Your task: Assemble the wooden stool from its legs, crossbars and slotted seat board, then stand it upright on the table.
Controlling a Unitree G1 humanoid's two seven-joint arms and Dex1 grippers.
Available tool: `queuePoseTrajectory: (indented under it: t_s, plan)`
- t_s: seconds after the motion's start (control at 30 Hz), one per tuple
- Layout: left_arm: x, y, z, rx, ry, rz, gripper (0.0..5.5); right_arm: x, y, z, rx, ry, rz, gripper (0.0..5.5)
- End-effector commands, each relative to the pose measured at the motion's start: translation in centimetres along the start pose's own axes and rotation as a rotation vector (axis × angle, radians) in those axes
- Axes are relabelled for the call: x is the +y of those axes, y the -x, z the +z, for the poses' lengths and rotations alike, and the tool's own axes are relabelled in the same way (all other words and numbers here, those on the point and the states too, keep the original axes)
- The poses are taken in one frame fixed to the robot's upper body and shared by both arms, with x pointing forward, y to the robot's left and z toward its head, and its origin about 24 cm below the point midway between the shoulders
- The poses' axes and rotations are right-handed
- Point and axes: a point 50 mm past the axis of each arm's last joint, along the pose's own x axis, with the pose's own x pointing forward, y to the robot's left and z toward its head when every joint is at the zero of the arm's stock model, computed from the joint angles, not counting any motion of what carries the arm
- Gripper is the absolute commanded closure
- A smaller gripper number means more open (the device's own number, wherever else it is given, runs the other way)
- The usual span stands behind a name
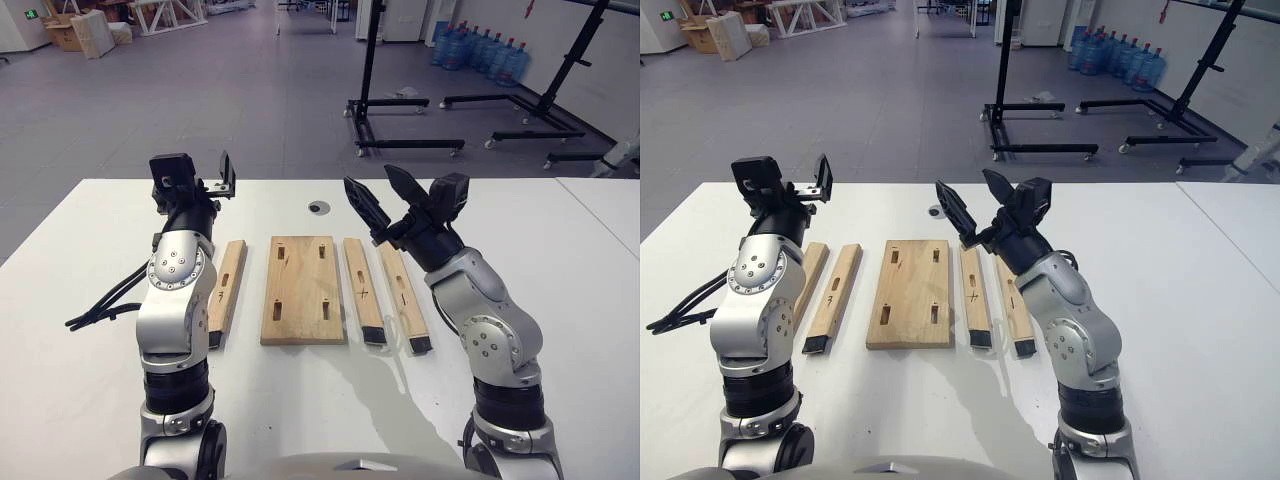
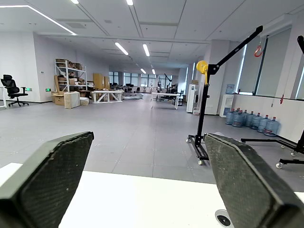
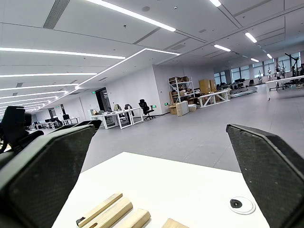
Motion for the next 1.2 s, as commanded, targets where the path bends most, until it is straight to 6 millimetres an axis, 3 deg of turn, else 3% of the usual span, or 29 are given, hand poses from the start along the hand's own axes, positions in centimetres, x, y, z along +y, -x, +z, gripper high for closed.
queuePoseTrajectory:
  t_s: [0.03,0.4,0.57,0.83,1.2]
  plan:
    - [-0.2,-0.1,-0.1,0.011,0.001,-0.006,1.25,0.2,-0.2,0.1,0.002,0.006,0.006,0.39]
    - [-0.3,-0.3,-0.2,0.014,0.003,-0.006,1.25,0.0,-0.1,0.2,0.001,0.017,-0.011,0.39]
    - [0.4,0.2,-0.8,0.026,-0.008,0.059,1.25,-1.1,-1.2,0.0,0.041,0.051,-0.017,0.39]
    - [1.5,0.6,-1.0,0.048,-0.045,0.111,1.25,-2.1,-1.0,-0.6,0.089,0.079,-0.086,0.39]
    - [1.4,0.3,-0.9,0.055,-0.054,0.103,1.25,-2.8,0.0,-1.1,0.128,0.091,-0.175,0.39]
